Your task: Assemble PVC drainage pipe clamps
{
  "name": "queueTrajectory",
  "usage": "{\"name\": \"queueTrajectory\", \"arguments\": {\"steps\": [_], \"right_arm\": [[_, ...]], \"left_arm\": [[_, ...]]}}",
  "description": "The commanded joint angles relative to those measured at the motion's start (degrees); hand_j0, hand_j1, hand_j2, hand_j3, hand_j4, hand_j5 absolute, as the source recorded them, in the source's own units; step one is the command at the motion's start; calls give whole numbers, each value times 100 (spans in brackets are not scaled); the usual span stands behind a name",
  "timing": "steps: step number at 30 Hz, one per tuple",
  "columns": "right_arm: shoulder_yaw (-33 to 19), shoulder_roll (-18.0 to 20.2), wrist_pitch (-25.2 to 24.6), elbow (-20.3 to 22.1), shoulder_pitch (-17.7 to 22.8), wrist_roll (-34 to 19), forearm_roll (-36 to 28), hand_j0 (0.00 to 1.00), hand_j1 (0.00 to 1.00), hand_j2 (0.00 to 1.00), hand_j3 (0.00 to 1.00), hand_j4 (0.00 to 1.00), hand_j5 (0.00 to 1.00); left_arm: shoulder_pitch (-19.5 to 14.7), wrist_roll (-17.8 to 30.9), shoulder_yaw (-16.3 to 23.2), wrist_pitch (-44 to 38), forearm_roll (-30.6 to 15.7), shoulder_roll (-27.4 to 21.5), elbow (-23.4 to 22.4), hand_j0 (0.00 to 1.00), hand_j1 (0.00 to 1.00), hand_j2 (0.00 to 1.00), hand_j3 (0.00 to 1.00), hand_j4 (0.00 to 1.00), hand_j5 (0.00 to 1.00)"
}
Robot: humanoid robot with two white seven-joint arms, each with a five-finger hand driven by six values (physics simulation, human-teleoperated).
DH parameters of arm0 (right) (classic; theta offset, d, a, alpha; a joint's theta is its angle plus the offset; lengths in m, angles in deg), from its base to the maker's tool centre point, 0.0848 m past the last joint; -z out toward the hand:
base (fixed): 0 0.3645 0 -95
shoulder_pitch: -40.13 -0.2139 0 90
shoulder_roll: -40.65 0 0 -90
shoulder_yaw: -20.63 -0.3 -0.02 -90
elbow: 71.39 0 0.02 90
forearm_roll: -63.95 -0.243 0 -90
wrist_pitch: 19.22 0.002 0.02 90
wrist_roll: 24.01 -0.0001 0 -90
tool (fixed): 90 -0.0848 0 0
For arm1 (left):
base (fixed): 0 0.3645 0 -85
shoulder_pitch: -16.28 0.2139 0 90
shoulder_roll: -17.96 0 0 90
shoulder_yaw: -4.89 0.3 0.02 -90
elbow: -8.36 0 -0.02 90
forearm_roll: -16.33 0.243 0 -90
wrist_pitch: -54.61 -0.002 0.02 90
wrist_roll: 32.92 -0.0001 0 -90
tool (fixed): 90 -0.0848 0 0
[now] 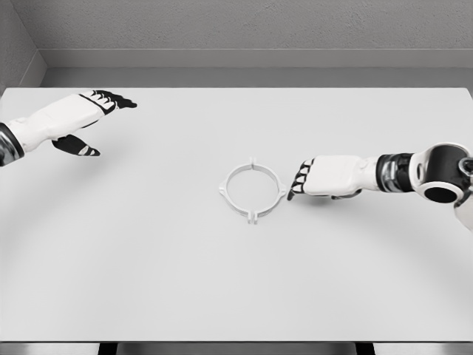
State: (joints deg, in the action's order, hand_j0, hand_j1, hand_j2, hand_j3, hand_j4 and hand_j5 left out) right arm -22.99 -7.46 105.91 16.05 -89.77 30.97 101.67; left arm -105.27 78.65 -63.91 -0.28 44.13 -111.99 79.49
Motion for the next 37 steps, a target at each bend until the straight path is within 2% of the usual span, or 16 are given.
{"name": "queueTrajectory", "arguments": {"steps": [1,18,26,28,30,31,32,35,36,37], "right_arm": [[3,-49,-13,0,0,2,-18,83,83,83,83,83,83],[21,-58,-13,44,-18,2,-18,83,83,83,83,83,83],[-67,303,-13,53,-53,2,-89,83,83,83,83,83,83],[-330,487,-13,176,-62,2,-106,85,85,85,85,85,85],[-752,908,-13,554,-26,2,-448,86,86,86,86,86,86],[-1016,1128,-13,580,0,2,-668,91,91,91,91,91,91],[-1279,1164,-13,545,52,2,-835,99,99,99,99,99,99],[-1587,1489,-13,501,316,2,-1529,100,100,100,100,100,100],[-1807,1577,-13,501,536,2,-1846,100,100,100,100,100,100],[-2035,1586,-13,510,729,2,-1890,100,100,100,100,100,100]], "left_arm": [[0,-3,-11,-11,-38,-12,5,100,100,100,100,100,100],[-9,-3,-2,-11,-38,-153,23,100,100,100,100,100,100],[-18,-3,-2,-11,-47,-206,23,100,100,100,100,100,100],[0,-3,-2,-11,-205,-206,14,100,100,100,100,100,100],[9,-3,-2,-11,-241,-215,23,100,100,100,100,100,100],[9,-3,-2,-11,-241,-215,23,100,100,100,100,100,100],[9,-3,-2,-11,-241,-223,14,100,100,100,100,100,100],[18,-3,-2,-11,-249,-346,23,100,100,100,100,100,100],[26,-12,-2,-11,-258,-373,23,100,100,100,100,100,100],[26,-12,-2,-11,-258,-382,23,100,100,100,100,100,100]]}}
